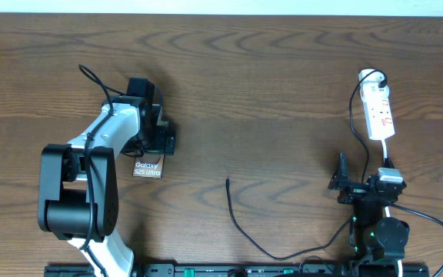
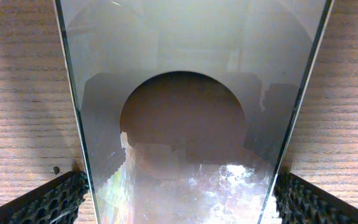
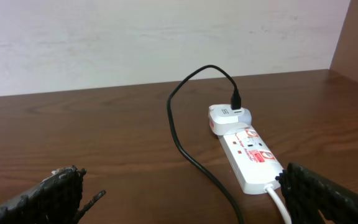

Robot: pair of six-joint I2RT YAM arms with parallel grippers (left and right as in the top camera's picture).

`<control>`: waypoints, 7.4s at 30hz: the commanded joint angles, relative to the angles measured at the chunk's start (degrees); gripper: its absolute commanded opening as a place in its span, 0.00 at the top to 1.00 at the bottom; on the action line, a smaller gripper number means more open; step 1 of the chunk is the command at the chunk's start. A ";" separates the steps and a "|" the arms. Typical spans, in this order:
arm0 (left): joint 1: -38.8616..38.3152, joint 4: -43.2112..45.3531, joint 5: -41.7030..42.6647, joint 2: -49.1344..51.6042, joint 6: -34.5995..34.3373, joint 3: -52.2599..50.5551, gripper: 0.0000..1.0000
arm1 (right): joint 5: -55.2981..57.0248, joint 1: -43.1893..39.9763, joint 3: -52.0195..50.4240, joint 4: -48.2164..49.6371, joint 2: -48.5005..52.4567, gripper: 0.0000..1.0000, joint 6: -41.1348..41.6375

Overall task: Plug charger to phone and switch on socket
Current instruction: 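Lower the left gripper and close it on the phone's long edges, then lift the phone with the left gripper and raise it upright, then rotate the held phone with the left gripper toward the center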

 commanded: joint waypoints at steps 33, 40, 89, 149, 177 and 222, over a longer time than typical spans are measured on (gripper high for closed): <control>0.04 -0.57 0.24 1.44 0.39 -2.54 0.20 | 0.02 0.02 -0.07 -0.24 -0.24 0.01 0.09; 0.04 -0.59 0.24 1.44 0.39 -2.54 0.24 | 0.02 0.02 -0.07 -0.22 -0.24 0.01 0.07; 0.04 -4.87 0.87 -7.10 0.37 3.78 0.92 | 0.02 0.02 -0.07 -0.22 -0.24 0.01 0.09; 0.11 36.57 77.90 -10.58 -98.25 3.87 0.93 | 0.02 0.02 -0.07 -0.24 -0.24 0.01 0.09; 0.20 36.57 77.88 -10.58 -98.25 3.87 0.93 | 0.02 0.02 -0.07 -0.24 -0.24 0.01 0.09; 0.20 36.57 77.85 -10.58 -98.18 3.87 0.93 | 0.02 0.02 -0.07 -0.24 -0.24 0.01 0.09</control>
